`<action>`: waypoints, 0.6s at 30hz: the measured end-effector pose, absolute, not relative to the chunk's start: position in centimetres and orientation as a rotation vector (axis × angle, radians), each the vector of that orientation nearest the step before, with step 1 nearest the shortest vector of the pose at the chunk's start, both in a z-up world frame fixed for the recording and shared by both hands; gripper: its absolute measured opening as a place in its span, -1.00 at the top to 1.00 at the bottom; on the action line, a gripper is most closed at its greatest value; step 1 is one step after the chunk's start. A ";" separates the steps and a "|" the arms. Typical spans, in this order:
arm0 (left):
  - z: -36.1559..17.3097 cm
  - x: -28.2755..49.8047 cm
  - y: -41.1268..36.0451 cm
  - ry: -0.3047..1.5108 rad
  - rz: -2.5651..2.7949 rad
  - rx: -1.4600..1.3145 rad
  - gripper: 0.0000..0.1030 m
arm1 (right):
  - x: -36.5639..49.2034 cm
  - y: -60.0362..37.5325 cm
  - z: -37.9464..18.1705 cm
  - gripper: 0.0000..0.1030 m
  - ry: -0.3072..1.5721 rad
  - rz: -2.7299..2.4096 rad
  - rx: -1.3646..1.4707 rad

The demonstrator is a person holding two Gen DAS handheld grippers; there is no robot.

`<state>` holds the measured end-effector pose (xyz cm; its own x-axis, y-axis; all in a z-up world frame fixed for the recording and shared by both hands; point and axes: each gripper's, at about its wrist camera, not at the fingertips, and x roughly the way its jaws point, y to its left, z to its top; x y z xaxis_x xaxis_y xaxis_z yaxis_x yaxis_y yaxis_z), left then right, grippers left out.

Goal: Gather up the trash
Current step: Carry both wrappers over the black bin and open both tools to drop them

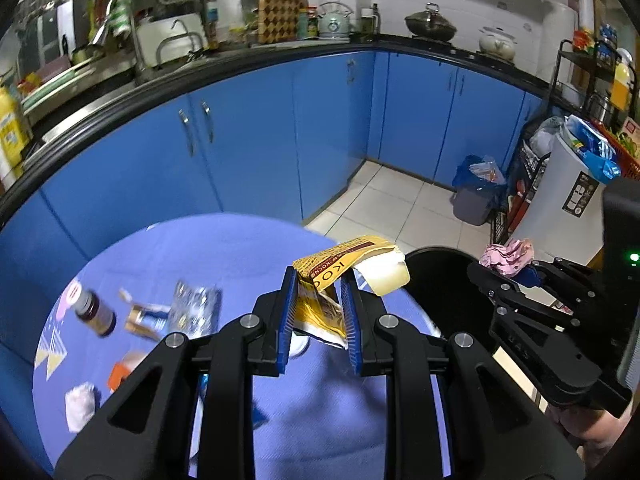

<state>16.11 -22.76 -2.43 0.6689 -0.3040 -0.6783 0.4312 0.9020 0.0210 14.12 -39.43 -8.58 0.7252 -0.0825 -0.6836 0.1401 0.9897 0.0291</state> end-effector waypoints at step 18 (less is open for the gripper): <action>-2.3 17.7 -31.2 0.735 -0.501 0.221 0.55 | 13.6 -44.5 -9.6 -0.46 0.715 -0.236 0.053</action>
